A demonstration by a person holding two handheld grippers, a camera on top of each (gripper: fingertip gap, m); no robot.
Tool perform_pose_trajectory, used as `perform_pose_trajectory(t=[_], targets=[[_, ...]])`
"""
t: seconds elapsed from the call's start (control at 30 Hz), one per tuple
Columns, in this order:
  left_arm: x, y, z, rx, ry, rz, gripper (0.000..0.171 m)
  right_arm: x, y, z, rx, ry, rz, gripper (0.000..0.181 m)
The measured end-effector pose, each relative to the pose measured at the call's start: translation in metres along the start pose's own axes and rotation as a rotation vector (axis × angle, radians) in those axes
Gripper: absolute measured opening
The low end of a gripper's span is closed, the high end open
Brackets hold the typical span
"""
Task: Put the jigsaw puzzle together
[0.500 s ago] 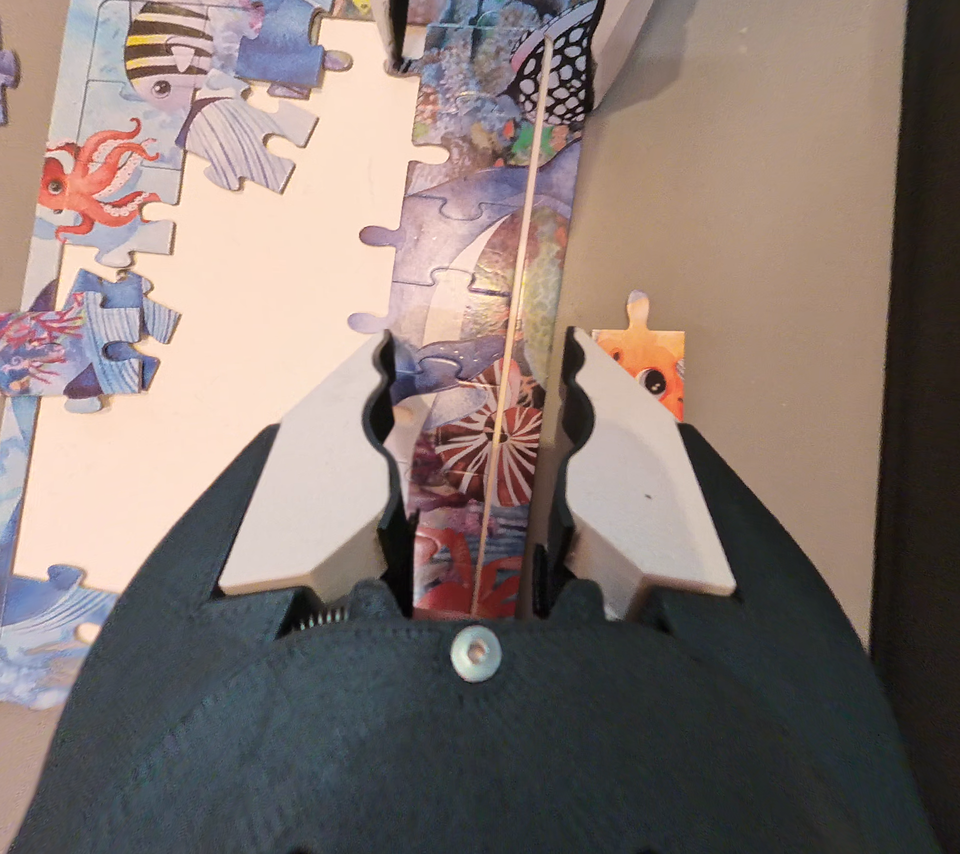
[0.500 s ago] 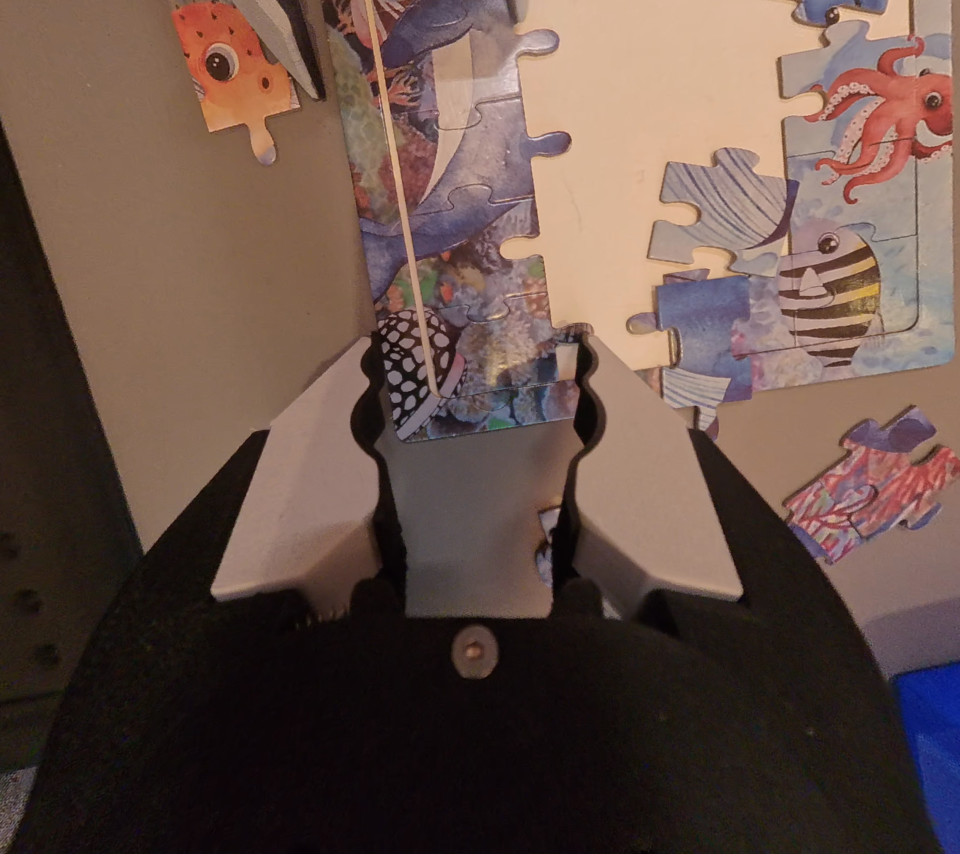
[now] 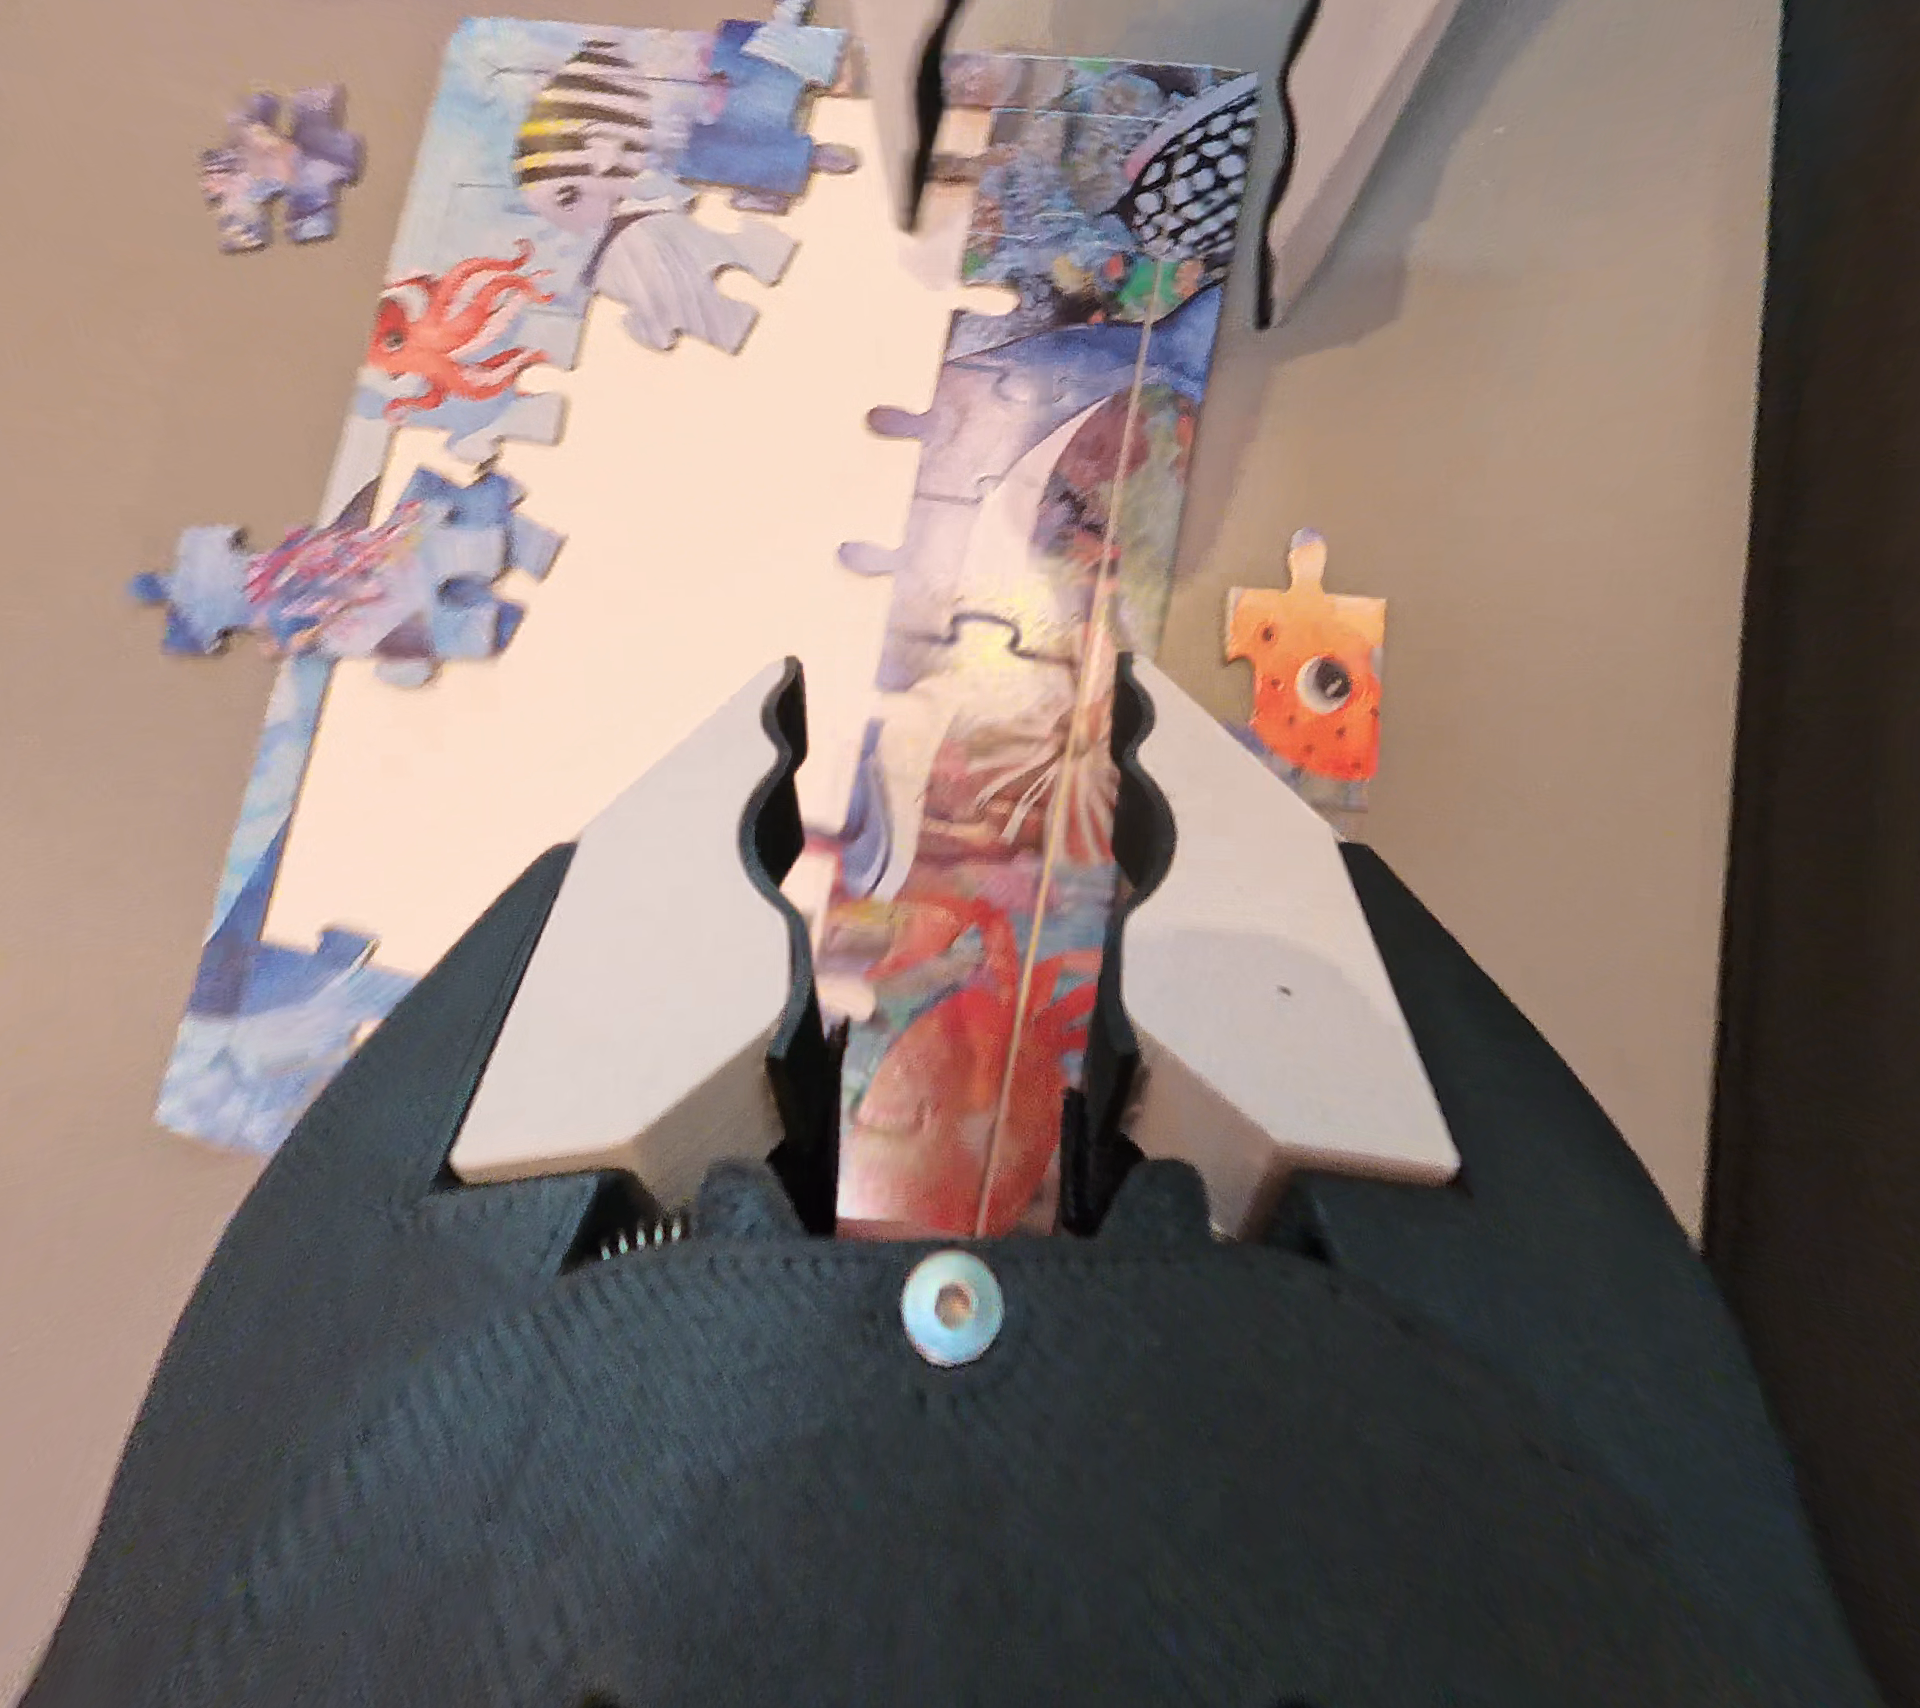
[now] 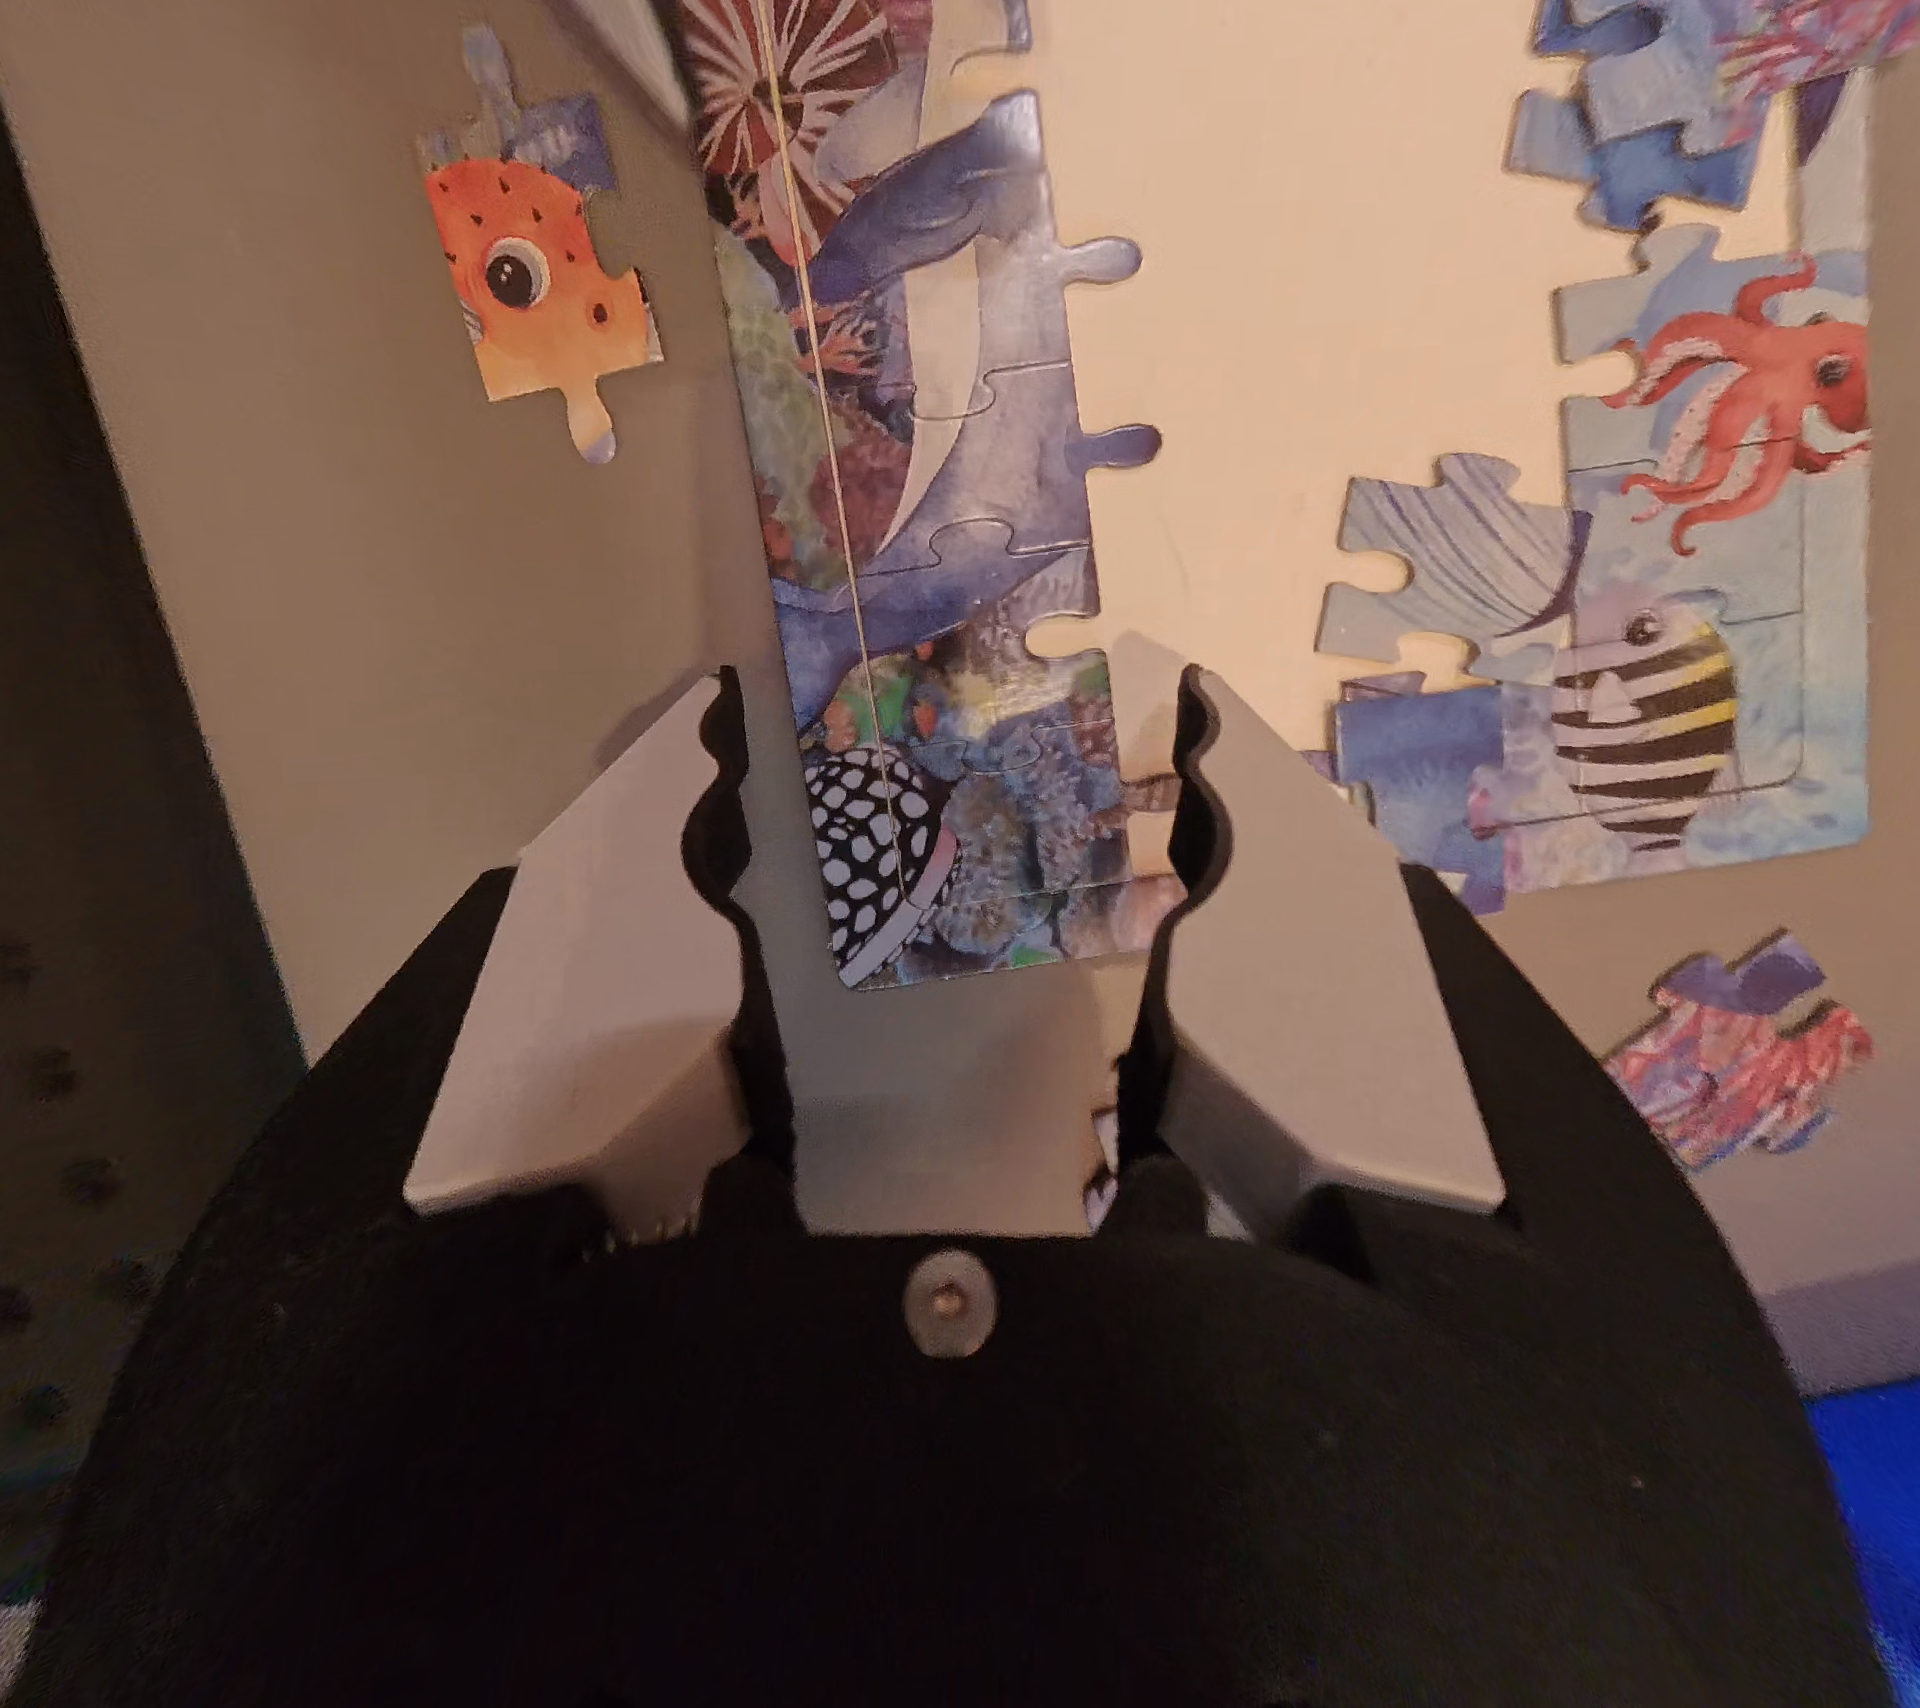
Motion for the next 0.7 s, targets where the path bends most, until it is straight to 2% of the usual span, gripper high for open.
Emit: perform_pose_trajectory(t=[0.03,0.1,0.17,0.27,0.37,0.47,0.6,0.7], targets=[[-0.006,-0.006,0.009,-0.005,0.022,0.014,0.057,0.001,-0.003,-0.005,-0.033,0.016,-0.005,0.08],[-0.017,-0.023,0.025,-0.026,0.072,0.046,0.057,0.001,-0.004,-0.004,-0.031,0.044,-0.001,0.065],[-0.025,-0.044,0.04,-0.053,0.101,0.082,0.057,0.0,-0.006,-0.002,-0.049,0.041,0.013,0.061],[-0.031,-0.074,0.056,-0.088,0.123,0.125,0.055,-0.001,-0.007,0.0,-0.055,0.019,-0.003,0.063],[-0.034,-0.096,0.069,-0.084,0.13,0.17,0.054,-0.001,-0.006,0.012,-0.007,-0.012,-0.047,0.08],[-0.036,-0.114,0.08,-0.101,0.14,0.191,0.052,-0.008,-0.002,0.021,0.045,-0.007,-0.079,0.077],[-0.043,-0.122,0.082,-0.083,0.16,0.213,0.05,-0.01,0.017,0.014,0.073,-0.035,-0.095,0.07],[-0.039,-0.114,0.07,-0.053,0.13,0.189,0.049,-0.002,0.051,0.003,0.144,-0.051,-0.114,0.066]])
Point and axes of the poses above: each gripper's, where its closed fingertips meet, z back along the fingers, y out of its top, x = y × z across the jaws, the point moved 6 cm from there along z, back along the fingers, and after that the axes turned 6 degrees about -z, right-handed, at the moved point
